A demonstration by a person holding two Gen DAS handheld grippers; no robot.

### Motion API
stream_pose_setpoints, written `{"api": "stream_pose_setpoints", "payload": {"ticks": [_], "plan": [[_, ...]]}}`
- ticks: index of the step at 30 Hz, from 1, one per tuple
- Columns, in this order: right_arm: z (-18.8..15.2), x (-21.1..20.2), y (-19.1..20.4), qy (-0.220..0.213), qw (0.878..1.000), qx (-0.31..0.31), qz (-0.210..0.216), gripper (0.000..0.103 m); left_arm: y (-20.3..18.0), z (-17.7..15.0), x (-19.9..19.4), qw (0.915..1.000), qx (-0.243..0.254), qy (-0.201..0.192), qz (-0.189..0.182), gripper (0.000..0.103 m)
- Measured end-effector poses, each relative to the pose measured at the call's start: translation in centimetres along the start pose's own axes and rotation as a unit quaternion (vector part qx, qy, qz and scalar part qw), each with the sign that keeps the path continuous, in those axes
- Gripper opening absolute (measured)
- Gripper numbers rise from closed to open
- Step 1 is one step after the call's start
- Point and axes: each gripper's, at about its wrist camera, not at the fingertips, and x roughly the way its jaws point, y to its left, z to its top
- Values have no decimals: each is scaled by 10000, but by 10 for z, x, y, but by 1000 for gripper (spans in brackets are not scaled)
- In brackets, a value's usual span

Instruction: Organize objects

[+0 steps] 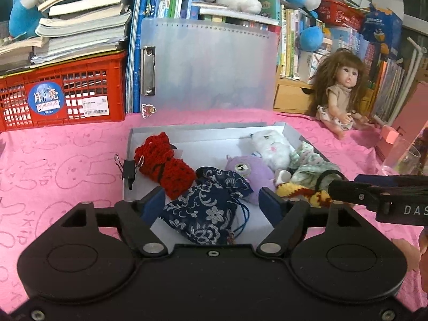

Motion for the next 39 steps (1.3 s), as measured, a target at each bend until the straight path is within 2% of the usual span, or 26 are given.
{"api": "stream_pose_setpoints", "payload": {"ticks": [11, 20, 29, 39], "plan": [[-13, -38, 6, -277, 9995, -127, -6, 87, -6, -15, -34, 9999, 126, -45, 4, 87], [-28, -51, 14, -304, 9993, -226, -3, 90, -4, -30, -55, 9999, 107, -35, 62, 93], [-47, -49, 21, -209, 9990, -367, -136, 96, -1, -51, -54, 9996, 42, 151, 254, 96], [-63, -36, 19, -118, 9988, -342, -320, 103, 2, -70, -37, 9973, -45, 313, 662, 100]]}}
